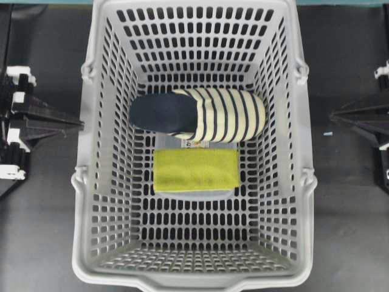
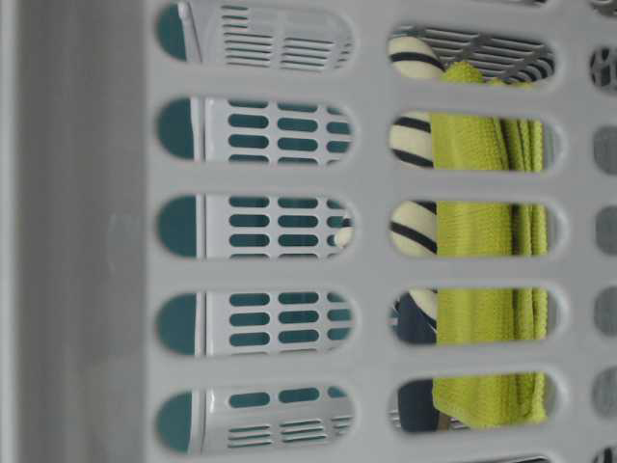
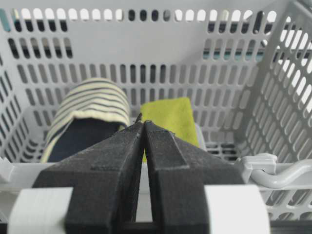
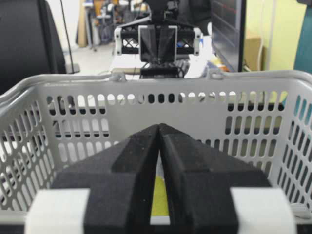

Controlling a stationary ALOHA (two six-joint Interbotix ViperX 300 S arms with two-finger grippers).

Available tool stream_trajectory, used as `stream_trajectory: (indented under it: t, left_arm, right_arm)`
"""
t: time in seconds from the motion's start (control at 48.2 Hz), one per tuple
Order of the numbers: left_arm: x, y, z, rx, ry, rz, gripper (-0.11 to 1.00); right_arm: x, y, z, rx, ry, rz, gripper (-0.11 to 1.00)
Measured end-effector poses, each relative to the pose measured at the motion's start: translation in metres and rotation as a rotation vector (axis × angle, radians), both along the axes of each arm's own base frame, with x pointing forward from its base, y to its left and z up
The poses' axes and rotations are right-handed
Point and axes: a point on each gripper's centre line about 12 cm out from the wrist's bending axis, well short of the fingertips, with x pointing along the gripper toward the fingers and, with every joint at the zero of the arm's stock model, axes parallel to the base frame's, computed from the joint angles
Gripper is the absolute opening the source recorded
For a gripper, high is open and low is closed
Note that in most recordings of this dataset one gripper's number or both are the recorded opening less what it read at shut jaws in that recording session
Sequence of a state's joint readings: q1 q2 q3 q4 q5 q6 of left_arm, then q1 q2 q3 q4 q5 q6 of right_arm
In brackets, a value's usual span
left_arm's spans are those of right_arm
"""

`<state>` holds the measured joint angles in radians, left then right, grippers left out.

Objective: Pick up the yellow cloth from the shopping basket with the left arm.
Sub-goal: 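Move the left gripper over the basket toward the yellow cloth, then lower the open left gripper into the basket onto the yellow cloth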

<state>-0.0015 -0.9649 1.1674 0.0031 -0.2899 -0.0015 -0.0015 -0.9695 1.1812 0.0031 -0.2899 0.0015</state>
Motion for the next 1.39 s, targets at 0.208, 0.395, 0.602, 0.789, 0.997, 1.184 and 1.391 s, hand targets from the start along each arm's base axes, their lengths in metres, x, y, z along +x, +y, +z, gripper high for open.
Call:
stream_trajectory:
  t: [0.208,0.395,0.602,0.789,0.997,1.184,1.391]
  left_arm:
    - [0.003,-0.001,0.027,0.025,0.018,-0.004,0.00]
    - [0.016,-0.006,0.054,0.030,0.118,-0.028,0.00]
    - [0.053,-0.010,0.072,0.036,0.326,-0.033,0.00]
    - [0.092,-0.011,0.076,0.045,0.511,-0.031,0.00]
    - [0.134,-0.019,0.066,0.057,0.689,-0.045,0.00]
    - [0.168,-0.022,0.057,0.065,0.807,-0.045,0.07]
    - [0.200,-0.024,0.039,0.062,0.965,-0.038,0.65]
  right_arm:
    - [0.000,0.000,-0.003,0.041,0.023,0.003,0.00]
    - [0.001,0.000,-0.007,0.063,0.064,0.001,0.00]
    - [0.002,-0.001,-0.005,0.062,0.089,-0.003,0.00]
    - [0.002,-0.001,-0.009,0.064,0.144,-0.007,0.09]
    - [0.001,-0.001,-0.007,0.061,0.150,-0.007,0.59]
    - [0.001,-0.001,-0.006,0.061,0.150,-0.007,0.78]
    - [0.000,-0.001,-0.006,0.062,0.147,-0.007,0.77]
